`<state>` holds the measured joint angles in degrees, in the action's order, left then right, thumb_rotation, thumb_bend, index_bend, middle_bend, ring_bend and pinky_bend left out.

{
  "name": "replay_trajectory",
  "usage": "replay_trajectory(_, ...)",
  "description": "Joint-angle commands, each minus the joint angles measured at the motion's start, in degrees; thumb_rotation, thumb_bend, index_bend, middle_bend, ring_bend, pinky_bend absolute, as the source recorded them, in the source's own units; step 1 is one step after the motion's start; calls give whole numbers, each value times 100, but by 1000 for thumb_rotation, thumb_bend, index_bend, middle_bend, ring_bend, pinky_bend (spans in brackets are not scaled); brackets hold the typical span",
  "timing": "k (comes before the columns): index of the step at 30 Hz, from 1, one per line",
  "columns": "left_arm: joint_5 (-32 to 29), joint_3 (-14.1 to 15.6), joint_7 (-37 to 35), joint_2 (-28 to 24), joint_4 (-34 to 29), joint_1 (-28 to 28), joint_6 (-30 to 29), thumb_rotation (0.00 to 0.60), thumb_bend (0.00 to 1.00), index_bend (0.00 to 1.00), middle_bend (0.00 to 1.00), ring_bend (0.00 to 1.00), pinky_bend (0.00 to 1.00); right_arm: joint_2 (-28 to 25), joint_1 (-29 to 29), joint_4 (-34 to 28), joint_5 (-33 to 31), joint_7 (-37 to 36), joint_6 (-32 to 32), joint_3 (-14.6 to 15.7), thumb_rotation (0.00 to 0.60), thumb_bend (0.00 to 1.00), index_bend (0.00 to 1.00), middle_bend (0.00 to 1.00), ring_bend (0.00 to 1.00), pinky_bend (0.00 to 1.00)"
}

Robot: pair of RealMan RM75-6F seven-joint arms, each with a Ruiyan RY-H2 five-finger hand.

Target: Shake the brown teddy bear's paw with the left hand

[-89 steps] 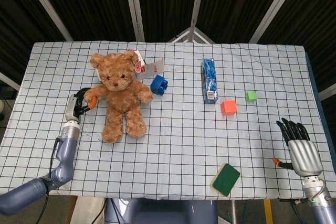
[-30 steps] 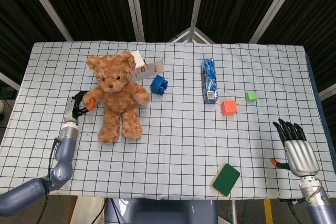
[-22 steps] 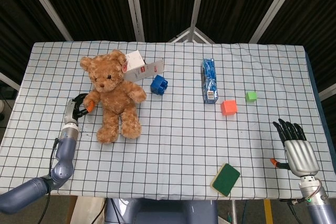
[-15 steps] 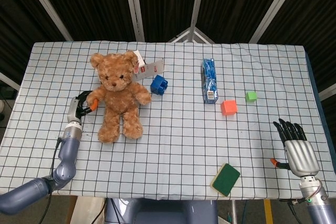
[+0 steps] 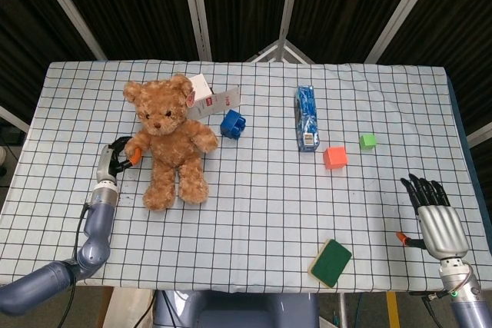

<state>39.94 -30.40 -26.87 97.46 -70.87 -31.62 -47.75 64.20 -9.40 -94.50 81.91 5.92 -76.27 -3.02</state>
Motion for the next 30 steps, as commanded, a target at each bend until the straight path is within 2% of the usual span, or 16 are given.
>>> replay_trajectory(1, 100, -3, -15, 2, -31, 6, -40, 600, 622, 425, 389, 0, 0, -1, -1, -1, -4, 1, -1, -3, 600, 102, 0, 0, 0, 0)
replay_trajectory(5, 232, -1, -36, -21, -147, 45, -140, 600, 611, 400, 359, 0, 0, -3, -2, -7, 3, 0, 4, 4, 600, 102, 0, 0, 0, 0)
replay_trajectory(10, 371, -6, -192, -71, -243, 141, -169, 600, 603, 319, 271, 0, 0, -21, 2, -14, 17, -23, 2, 13, 600, 102, 0, 0, 0, 0)
replay_trajectory(17, 380, 28, -220, -67, -164, 208, -206, 600, 577, 265, 247, 0, 0, -31, 0, -18, 37, -40, 8, 24, 600, 102, 0, 0, 0, 0)
replay_trajectory(20, 472, 70, -276, -89, -155, 256, -187, 600, 472, 150, 156, 0, 0, -34, 1, -26, 32, -37, 7, 22, 600, 102, 0, 0, 0, 0)
replay_trajectory(22, 603, 114, -338, -121, -170, 296, -173, 600, 398, 40, 59, 0, 0, -35, 2, -27, 31, -35, 5, 22, 600, 102, 0, 0, 0, 0)
replay_trajectory(24, 862, 192, -444, -197, -244, 364, -166, 600, 368, 1, 11, 0, 0, -39, 7, -30, 34, -43, -5, 21, 600, 102, 0, 0, 0, 0)
replay_trajectory(27, 1840, 485, -703, -411, -384, 584, -459, 600, 359, 0, 0, 0, 0, -54, 16, -35, 46, -77, -27, 19, 600, 101, 0, 0, 0, 0)
replay_trajectory(30, 3262, 999, -1013, -567, -349, 942, -1494, 600, 358, 2, 0, 0, 0, -69, 30, -32, 62, -114, -61, 17, 600, 102, 0, 0, 0, 0)
